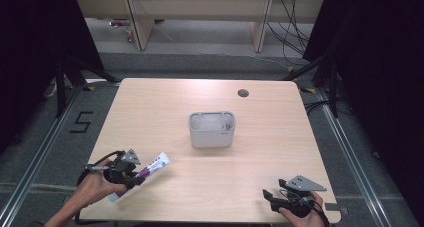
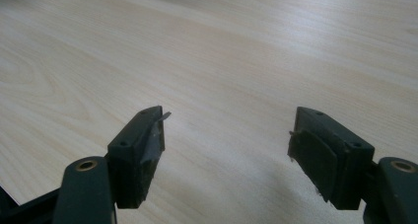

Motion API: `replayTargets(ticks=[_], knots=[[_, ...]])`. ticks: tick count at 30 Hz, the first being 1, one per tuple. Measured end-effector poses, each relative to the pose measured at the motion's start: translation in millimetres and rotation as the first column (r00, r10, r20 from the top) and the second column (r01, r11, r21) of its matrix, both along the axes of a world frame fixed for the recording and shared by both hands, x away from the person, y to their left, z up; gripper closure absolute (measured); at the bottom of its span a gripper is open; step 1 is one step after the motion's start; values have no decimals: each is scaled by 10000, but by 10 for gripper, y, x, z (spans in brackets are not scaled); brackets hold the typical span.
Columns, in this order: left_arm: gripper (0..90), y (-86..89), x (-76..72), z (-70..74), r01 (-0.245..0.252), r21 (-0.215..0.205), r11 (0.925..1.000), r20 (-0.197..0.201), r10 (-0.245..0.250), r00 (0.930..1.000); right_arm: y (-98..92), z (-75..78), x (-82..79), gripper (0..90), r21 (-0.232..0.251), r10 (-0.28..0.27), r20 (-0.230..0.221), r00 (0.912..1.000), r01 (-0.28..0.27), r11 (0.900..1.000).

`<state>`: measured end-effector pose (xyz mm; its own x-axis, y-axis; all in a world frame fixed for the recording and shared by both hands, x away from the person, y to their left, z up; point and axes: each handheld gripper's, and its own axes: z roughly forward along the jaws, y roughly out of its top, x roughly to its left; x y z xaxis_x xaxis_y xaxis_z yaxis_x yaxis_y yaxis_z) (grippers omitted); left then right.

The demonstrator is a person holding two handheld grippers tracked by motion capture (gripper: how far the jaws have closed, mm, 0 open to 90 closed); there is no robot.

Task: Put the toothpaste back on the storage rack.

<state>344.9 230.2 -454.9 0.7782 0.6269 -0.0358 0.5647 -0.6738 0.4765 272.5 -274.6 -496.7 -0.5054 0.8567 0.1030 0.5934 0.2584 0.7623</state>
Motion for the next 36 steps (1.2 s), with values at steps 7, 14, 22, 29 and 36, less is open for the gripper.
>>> replayTargets(ticks=[7,14,22,29,36], knots=[[762,-60,74,160,-275,-1358,9904,620,362,9974,1,-3,-1,292,22,17,7,10000,-17,10000],[763,-221,160,338,-209,-2366,9714,1225,511,9912,-9,-7,8,292,43,146,11,9999,-146,9999],[763,-443,257,510,-327,-3722,9276,1754,1049,9789,0,-7,3,292,127,68,-14,10000,-68,9999],[763,-632,333,662,-7,-4529,8916,2398,1226,9630,-11,-10,9,292,30,137,123,9998,-137,9999],[763,-873,417,766,290,-4704,8820,2869,1218,9502,-14,-3,2,292,-43,112,127,9999,-112,9999]])
